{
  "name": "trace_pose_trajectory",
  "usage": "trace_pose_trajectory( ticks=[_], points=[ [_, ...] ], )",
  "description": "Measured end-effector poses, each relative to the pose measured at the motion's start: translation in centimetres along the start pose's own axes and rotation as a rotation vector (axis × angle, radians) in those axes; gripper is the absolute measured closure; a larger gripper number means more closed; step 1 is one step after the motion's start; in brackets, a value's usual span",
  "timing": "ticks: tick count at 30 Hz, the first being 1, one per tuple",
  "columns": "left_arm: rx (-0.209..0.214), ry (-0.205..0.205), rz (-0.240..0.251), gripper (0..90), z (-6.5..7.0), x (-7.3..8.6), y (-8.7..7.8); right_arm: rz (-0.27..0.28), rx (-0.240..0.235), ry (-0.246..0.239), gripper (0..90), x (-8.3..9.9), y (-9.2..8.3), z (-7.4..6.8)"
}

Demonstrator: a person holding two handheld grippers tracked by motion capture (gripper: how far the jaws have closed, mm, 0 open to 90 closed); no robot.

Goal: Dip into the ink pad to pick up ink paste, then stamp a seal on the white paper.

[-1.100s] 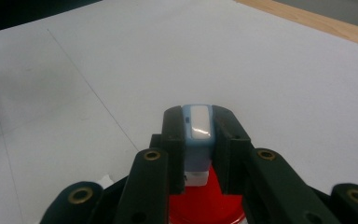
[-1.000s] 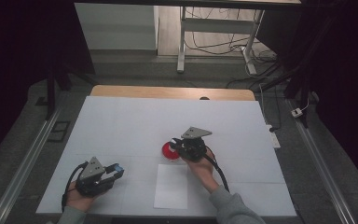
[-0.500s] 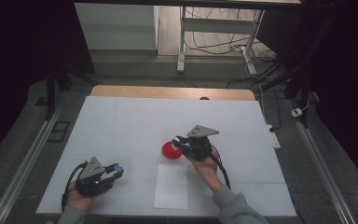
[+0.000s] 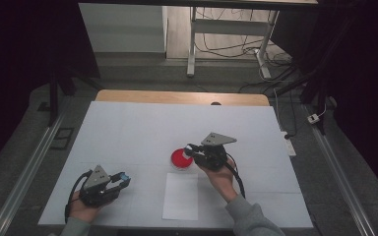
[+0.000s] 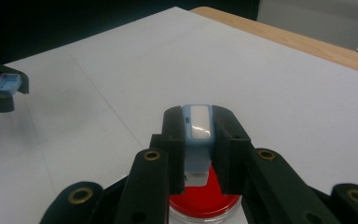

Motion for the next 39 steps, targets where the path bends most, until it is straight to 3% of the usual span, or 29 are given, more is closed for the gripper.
trace_pose_trajectory(
  ticks=[39],
  points=[
    [-0.004,0.002,-0.001,65.3,0.0,0.0,0.0,0.01,-0.033,-0.003,75.3,-0.1,-1.6,-1.1]
  ],
)
Point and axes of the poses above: each handheld gripper's, and its own axes: y roughly forward along the jaws, x roughly out of its underside, z roughly to its right, the point moved 9 cm from there along y, roughly forward along the jaws, and after that the axes turned 8 degrees about -y, right-handed, at the moved point
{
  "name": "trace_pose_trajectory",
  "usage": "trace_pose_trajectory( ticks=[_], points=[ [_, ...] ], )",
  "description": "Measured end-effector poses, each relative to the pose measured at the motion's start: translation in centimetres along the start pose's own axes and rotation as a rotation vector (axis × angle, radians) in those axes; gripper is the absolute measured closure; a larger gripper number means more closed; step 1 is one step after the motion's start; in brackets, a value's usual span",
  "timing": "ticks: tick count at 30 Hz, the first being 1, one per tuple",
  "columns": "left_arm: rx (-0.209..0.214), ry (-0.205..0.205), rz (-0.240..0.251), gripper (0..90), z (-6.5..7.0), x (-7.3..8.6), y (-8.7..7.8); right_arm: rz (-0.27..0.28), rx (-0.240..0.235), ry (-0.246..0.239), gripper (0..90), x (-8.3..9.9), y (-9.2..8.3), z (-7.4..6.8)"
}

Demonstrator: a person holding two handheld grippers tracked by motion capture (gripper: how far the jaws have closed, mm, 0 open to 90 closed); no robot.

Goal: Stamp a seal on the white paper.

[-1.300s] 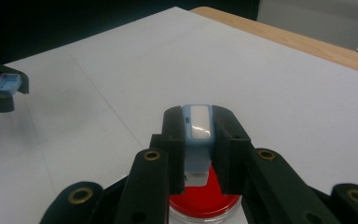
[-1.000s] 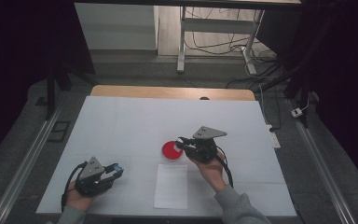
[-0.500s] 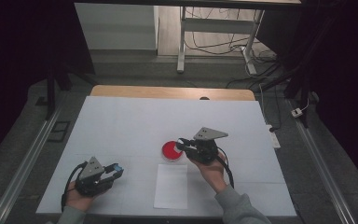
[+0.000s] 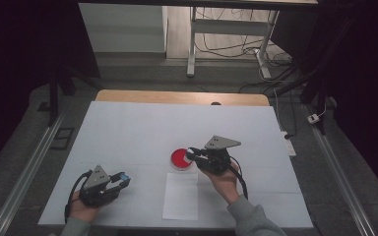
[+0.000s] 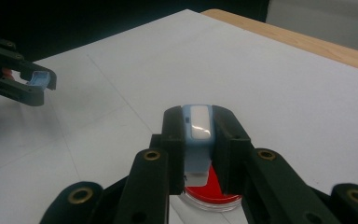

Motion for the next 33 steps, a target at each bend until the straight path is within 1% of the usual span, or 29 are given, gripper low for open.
trace_pose_trajectory(
  ticks=[11,19,24,25,26,33],
  points=[
    [0.001,-0.001,0.001,65.3,0.0,0.0,0.0,-0.023,-0.017,0.0,75.3,0.7,-0.1,-0.5],
    [0.001,0.0,-0.001,65.3,0.0,0.0,0.0,-0.038,-0.029,-0.012,75.3,1.1,-0.3,-1.0],
    [0.001,0.0,-0.001,65.3,0.0,0.0,0.0,-0.042,-0.034,-0.015,75.3,1.2,-0.5,-1.1],
    [0.001,0.0,0.0,65.3,0.0,0.0,0.0,-0.035,-0.035,-0.013,75.3,1.2,-0.4,-1.2],
    [0.001,0.0,0.0,65.3,0.0,0.0,0.0,-0.043,-0.037,-0.017,75.3,1.3,-0.5,-1.3],
    [0.001,0.0,0.0,65.3,0.0,0.0,0.0,-0.046,-0.051,-0.027,75.3,1.3,-0.6,-1.8]
  ],
)
Point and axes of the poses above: each handheld gripper's, and its own axes: y roughly forward along the jaws, x roughly out of its underside, z roughly to its right, the point moved 9 cm from there along y, roughly forward along the jaws, and after that the axes turned 8 degrees about -y, right-handed, at the moved point
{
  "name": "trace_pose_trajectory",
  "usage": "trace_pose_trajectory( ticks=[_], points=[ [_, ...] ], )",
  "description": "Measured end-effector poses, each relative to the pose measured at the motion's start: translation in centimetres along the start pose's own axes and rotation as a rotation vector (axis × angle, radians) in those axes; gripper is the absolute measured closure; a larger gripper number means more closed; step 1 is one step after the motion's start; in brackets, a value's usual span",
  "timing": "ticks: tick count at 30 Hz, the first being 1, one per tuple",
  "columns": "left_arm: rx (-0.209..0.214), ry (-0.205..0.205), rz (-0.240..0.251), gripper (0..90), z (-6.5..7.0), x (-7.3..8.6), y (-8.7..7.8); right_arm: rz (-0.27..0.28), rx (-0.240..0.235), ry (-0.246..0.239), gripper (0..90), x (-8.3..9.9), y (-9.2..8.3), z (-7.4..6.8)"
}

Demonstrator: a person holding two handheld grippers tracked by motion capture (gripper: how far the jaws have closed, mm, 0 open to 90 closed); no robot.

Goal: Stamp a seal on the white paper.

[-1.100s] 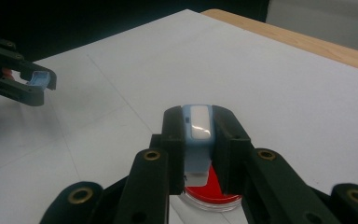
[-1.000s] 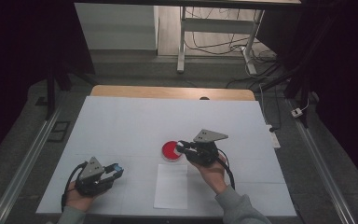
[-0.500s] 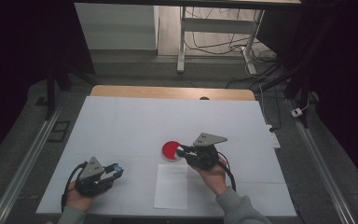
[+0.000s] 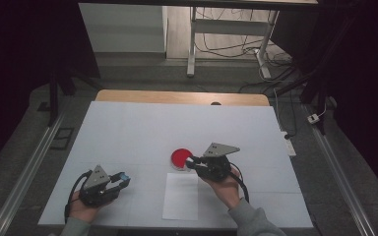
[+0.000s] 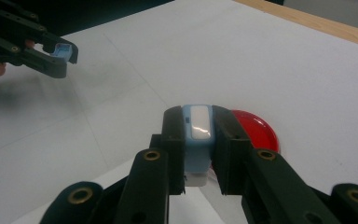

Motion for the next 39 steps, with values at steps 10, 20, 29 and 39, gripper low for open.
trace_pose_trajectory(
  ticks=[10,20,29,39],
  points=[
    [-0.002,-0.002,0.001,65.3,0.0,0.0,0.0,0.006,-0.022,-0.002,75.3,0.0,-0.5,-0.7],
    [-0.001,-0.002,0.0,65.3,0.0,0.0,0.0,-0.01,-0.054,-0.023,75.3,0.4,-0.6,-1.8],
    [-0.001,-0.002,-0.001,65.3,0.0,0.0,0.0,-0.024,-0.074,-0.027,75.3,0.9,-0.5,-2.6],
    [-0.002,-0.003,-0.001,65.3,-0.1,0.0,0.0,-0.033,-0.088,-0.036,75.3,1.3,-0.5,-3.3]
  ],
)
Point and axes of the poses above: each handheld gripper's, and its own axes: y roughly forward along the jaws, x roughly out of its underside, z roughly to its right, the point moved 9 cm from there along y, roughly forward along the jaws, and after that the axes turned 8 degrees about -y, right-handed, at the moved point
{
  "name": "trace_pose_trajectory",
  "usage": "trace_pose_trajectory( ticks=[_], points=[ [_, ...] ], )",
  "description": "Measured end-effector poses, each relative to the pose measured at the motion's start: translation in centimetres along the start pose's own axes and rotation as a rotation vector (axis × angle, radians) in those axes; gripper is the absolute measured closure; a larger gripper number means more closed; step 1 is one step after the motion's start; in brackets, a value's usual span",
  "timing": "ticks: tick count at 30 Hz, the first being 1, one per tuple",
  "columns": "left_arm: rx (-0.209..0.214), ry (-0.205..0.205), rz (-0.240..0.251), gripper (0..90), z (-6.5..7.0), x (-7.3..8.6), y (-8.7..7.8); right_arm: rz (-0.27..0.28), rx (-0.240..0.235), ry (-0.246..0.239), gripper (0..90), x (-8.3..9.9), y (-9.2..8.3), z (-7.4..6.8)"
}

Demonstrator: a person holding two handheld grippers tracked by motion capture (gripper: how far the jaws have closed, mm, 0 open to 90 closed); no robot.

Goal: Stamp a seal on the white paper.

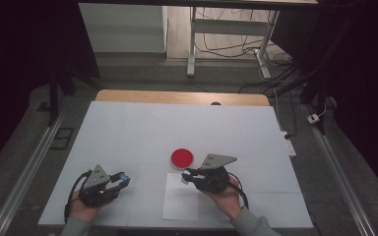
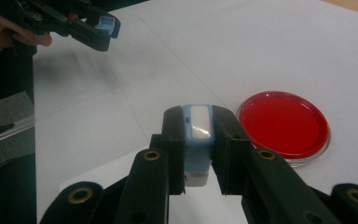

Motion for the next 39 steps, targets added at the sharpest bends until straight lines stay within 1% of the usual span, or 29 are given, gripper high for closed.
trace_pose_trajectory(
  ticks=[8,17,25,31,32,39],
  points=[
    [0.001,0.001,0.001,65.3,0.0,0.0,0.0,-0.018,-0.016,-0.012,75.3,0.6,0.1,-0.8],
    [0.004,0.001,-0.001,65.3,0.1,0.0,0.0,-0.036,-0.044,-0.032,75.3,1.1,0.9,-1.8],
    [0.004,0.003,-0.001,65.3,0.1,0.0,0.0,-0.057,-0.046,-0.039,75.3,1.6,1.3,-1.9],
    [0.004,0.004,-0.002,65.3,0.1,0.0,0.0,-0.062,-0.045,-0.036,75.3,1.9,1.5,-1.8],
    [0.004,0.004,-0.002,65.3,0.1,0.0,0.0,-0.066,-0.039,-0.037,75.3,2.0,1.6,-1.8],
    [0.003,0.006,-0.003,65.3,0.1,0.0,0.0,-0.071,-0.047,-0.037,75.3,2.3,1.9,-2.0]
  ],
)
Point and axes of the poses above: each handheld gripper's, and its own axes: y roughly forward along the jaws, x roughly out of its underside, z roughly to its right, the point moved 9 cm from there along y, roughly forward along the jaws, and after that the axes turned 8 degrees about -y, right-handed, at the moved point
